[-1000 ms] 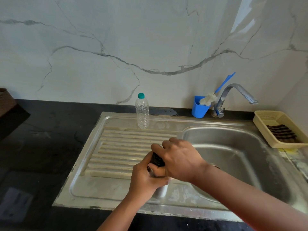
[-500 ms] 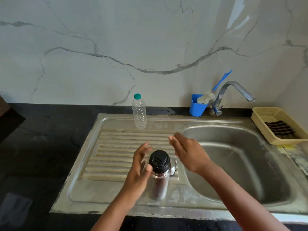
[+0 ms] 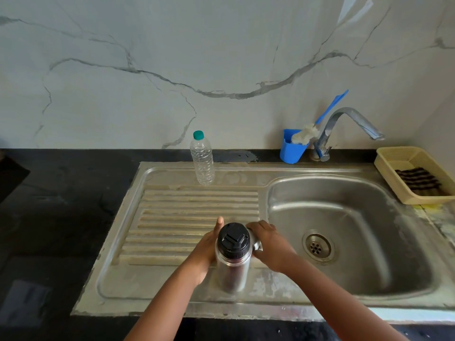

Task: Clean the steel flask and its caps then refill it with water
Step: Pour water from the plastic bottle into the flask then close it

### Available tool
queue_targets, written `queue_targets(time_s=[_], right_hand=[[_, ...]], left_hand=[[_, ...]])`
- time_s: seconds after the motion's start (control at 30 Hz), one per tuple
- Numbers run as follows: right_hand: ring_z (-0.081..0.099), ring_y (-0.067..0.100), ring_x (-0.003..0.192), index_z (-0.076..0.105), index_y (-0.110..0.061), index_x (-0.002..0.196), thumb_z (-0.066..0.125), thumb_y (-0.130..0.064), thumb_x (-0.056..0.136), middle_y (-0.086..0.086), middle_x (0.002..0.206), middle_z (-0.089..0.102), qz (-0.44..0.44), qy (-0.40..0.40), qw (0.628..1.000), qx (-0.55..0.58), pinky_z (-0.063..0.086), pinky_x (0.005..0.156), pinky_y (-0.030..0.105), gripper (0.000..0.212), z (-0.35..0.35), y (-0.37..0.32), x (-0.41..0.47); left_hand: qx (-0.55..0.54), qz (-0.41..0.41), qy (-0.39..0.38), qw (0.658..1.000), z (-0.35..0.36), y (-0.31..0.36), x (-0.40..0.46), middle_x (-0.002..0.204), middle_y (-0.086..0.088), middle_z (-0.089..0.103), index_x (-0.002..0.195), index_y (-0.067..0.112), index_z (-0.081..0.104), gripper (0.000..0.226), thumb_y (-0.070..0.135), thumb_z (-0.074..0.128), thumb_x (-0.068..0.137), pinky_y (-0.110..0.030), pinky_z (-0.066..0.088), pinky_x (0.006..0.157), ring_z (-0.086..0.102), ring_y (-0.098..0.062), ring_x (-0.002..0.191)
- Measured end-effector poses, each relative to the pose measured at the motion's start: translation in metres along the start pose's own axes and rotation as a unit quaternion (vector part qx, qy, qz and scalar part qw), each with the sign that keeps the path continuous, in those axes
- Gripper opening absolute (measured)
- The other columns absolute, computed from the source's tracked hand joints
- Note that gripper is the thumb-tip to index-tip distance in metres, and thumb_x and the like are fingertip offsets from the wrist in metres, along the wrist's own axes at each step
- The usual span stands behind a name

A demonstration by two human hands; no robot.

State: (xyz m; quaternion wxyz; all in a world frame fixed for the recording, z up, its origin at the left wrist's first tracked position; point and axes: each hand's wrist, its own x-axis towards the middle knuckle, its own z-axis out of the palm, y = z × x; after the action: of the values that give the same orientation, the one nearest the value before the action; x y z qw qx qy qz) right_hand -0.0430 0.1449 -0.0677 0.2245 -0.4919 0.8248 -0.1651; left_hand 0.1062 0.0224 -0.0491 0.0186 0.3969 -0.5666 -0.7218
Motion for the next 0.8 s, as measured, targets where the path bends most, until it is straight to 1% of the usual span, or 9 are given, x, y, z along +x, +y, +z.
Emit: queue_targets(time_s=[0.07,0.13,0.23,0.3,0.37,0.47,0.57,0.7,0.8], right_hand=[[0.043,0.021,0.126,0.042,-0.024,0.142,0.069,-0.014,0.086,-0.004,0.137,0.046,-0.004,-0.002,1.000,0.003,0.042,0.103,0.032,0.063,0.001,-0.001,0.000],[0.042,0.021,0.127,0.043,-0.022,0.142,0.069,-0.011,0.086,-0.003,0.137,0.046,-0.013,0.004,1.000,0.007,0.042,0.103,0.033,0.063,-0.002,-0.002,-0.001],[0.042,0.022,0.128,0.041,-0.020,0.145,0.068,-0.013,0.087,-0.001,0.138,0.045,-0.030,0.035,0.999,0.021,0.040,0.104,0.032,0.064,-0.016,-0.010,-0.002],[0.045,0.022,0.125,0.041,-0.020,0.145,0.072,-0.016,0.086,0.001,0.135,0.045,-0.048,0.072,0.996,0.038,0.040,0.103,0.030,0.067,-0.036,-0.021,-0.002],[0.050,0.023,0.119,0.044,-0.018,0.144,0.076,-0.017,0.082,0.004,0.130,0.048,-0.083,0.119,0.988,0.054,0.043,0.102,0.031,0.070,-0.060,-0.034,-0.004],[0.053,0.018,0.108,0.046,-0.016,0.143,0.080,-0.020,0.080,0.004,0.124,0.049,-0.126,0.170,0.973,0.090,0.046,0.097,0.029,0.071,-0.094,-0.059,-0.014],[0.052,0.009,0.103,0.045,-0.021,0.144,0.078,-0.026,0.082,-0.001,0.120,0.047,-0.159,0.198,0.960,0.122,0.045,0.094,0.020,0.070,-0.120,-0.082,-0.031],[0.053,0.007,0.103,0.045,-0.022,0.144,0.077,-0.030,0.083,-0.003,0.117,0.046,-0.193,0.188,0.953,0.136,0.045,0.093,0.016,0.070,-0.134,-0.099,-0.056],[0.053,0.006,0.108,0.045,-0.023,0.145,0.075,-0.029,0.085,-0.006,0.120,0.046,-0.204,0.170,0.954,0.139,0.044,0.094,0.014,0.067,-0.131,-0.101,-0.072]], left_hand=[[-0.002,0.002,0.002,1.000,-0.001,0.003,0.001,0.102,0.001,0.075,0.083,0.034,0.079,0.073,0.092,0.036,0.072,-0.045,0.043,0.108,0.063,-0.026,0.112],[0.006,0.006,-0.015,1.000,-0.001,0.006,-0.001,0.107,-0.002,0.075,0.089,0.030,0.079,0.084,0.097,0.033,0.068,-0.049,0.040,0.111,0.061,-0.029,0.119],[0.021,0.041,-0.010,0.999,-0.003,0.022,-0.008,0.111,0.006,0.075,0.096,0.037,0.078,0.083,0.094,0.023,0.073,-0.044,0.037,0.113,0.064,-0.016,0.117],[0.014,0.080,-0.009,0.997,-0.007,0.038,-0.015,0.119,0.007,0.072,0.107,0.035,0.075,0.093,0.101,0.027,0.063,-0.046,0.033,0.116,0.062,-0.012,0.119],[0.013,0.131,-0.004,0.991,-0.010,0.056,-0.028,0.125,0.009,0.069,0.116,0.032,0.071,0.102,0.103,0.029,0.056,-0.046,0.034,0.115,0.060,-0.008,0.122],[0.019,0.220,0.012,0.975,-0.013,0.081,-0.054,0.133,0.014,0.063,0.124,0.034,0.066,0.096,0.098,0.025,0.066,-0.046,0.035,0.114,0.053,-0.004,0.128],[0.012,0.294,0.008,0.956,-0.015,0.096,-0.078,0.139,0.012,0.059,0.131,0.031,0.062,0.093,0.094,0.024,0.073,-0.047,0.035,0.114,0.048,-0.006,0.134],[0.011,0.345,0.005,0.938,-0.014,0.095,-0.106,0.141,0.006,0.058,0.133,0.028,0.061,0.091,0.090,0.028,0.075,-0.047,0.035,0.114,0.048,-0.011,0.136],[-0.003,0.351,-0.002,0.936,-0.016,0.083,-0.119,0.139,0.001,0.060,0.134,0.022,0.060,0.092,0.089,0.035,0.075,-0.048,0.036,0.112,0.051,-0.016,0.133]])
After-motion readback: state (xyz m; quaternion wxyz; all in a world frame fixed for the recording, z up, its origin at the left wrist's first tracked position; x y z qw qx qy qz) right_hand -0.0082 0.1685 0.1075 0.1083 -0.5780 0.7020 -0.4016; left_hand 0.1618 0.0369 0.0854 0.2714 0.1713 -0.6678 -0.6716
